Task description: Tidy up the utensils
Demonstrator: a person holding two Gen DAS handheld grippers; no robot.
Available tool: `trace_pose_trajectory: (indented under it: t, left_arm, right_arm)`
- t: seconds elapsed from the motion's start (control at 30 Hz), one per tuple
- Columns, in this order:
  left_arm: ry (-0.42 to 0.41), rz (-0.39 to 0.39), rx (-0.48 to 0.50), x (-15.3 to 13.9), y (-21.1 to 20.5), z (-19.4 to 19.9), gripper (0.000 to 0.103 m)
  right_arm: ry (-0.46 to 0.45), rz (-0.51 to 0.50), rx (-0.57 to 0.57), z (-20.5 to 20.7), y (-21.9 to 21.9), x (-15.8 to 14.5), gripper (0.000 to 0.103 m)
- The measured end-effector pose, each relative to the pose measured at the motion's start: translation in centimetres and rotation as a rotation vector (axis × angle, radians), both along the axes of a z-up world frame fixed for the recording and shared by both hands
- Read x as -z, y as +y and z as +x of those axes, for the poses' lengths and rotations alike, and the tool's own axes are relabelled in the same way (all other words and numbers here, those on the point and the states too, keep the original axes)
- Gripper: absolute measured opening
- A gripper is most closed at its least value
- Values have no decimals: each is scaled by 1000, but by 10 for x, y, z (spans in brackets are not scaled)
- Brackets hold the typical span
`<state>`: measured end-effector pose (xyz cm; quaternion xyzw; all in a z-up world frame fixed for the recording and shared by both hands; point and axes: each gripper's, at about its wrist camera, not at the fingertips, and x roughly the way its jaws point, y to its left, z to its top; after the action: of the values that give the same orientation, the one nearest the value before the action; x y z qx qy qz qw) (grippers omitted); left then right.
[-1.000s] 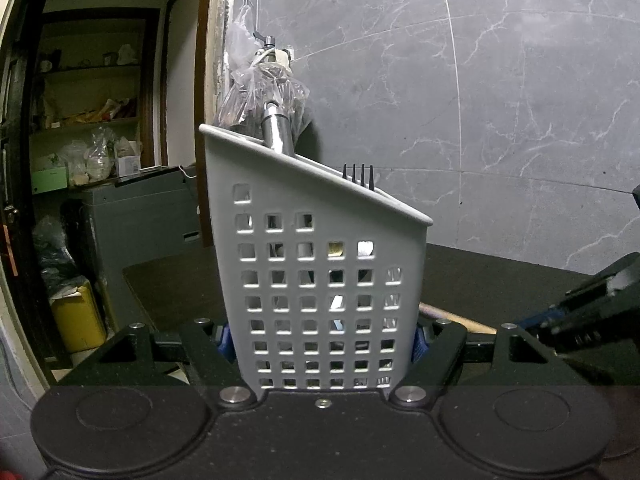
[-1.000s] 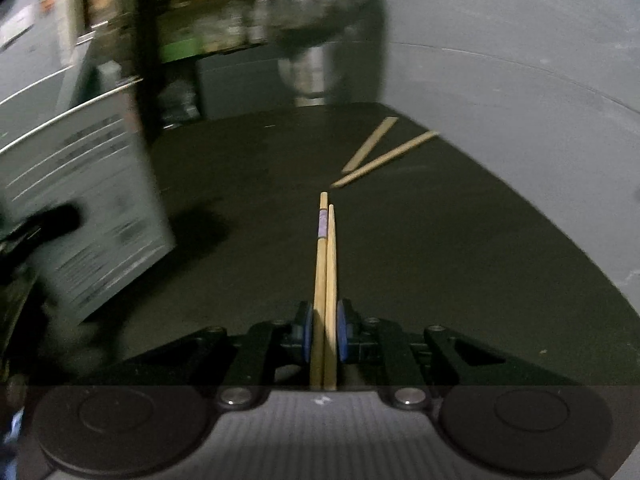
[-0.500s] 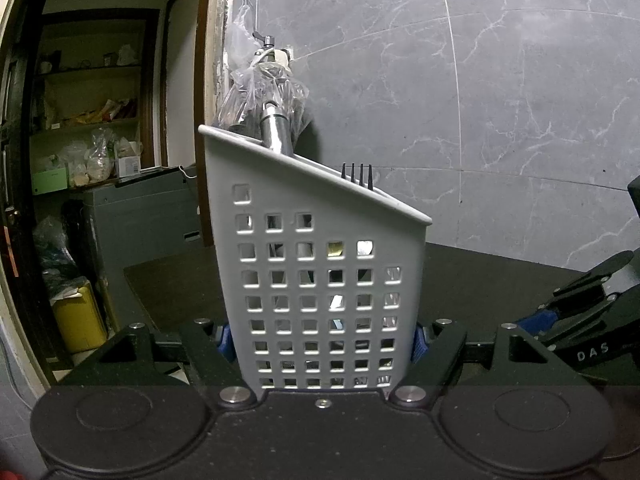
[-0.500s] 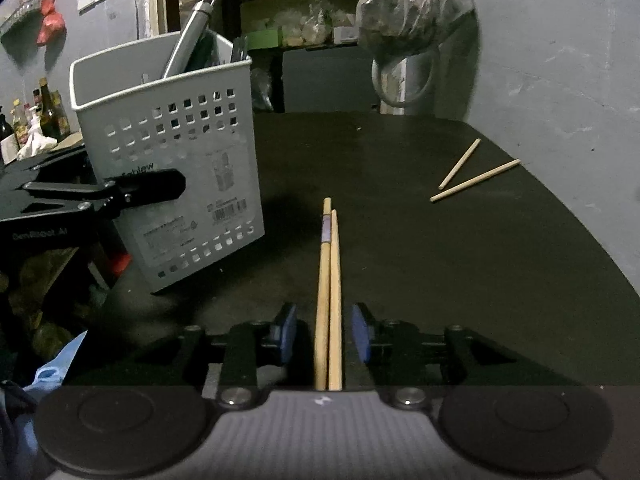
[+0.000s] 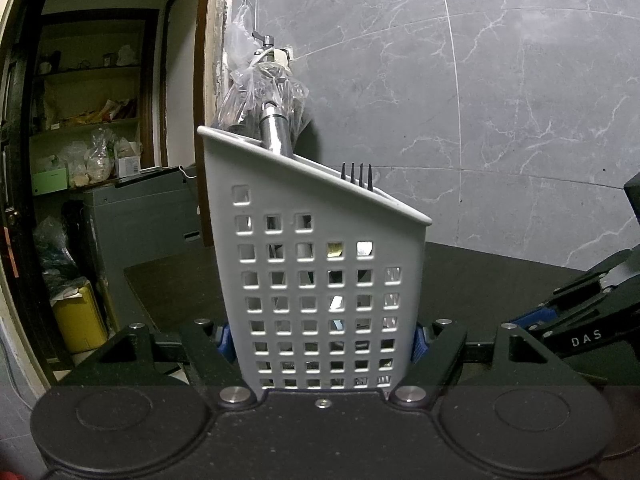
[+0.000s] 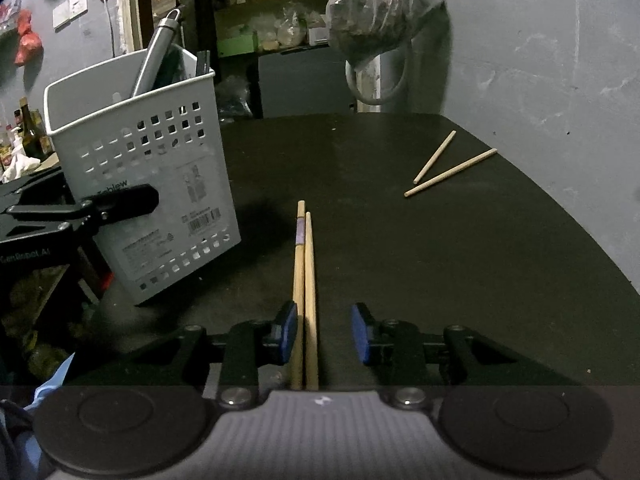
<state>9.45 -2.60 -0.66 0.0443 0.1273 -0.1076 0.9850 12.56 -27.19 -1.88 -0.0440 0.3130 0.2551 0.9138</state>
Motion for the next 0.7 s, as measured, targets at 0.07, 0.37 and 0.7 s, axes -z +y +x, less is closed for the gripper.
trace_pose_trajectory:
  t: [0.07, 0.37, 0.7]
  left_arm:
    - [0, 0, 0, 0, 0, 0, 76]
    - [0, 0, 0, 0, 0, 0, 76]
    - [0, 2, -2, 0, 0, 0, 76]
  right_arm:
    - [5, 9, -8, 2, -1, 0, 24]
    - [58, 61, 0, 18, -4, 2, 14]
    - [96, 109, 27, 36, -8, 0, 27]
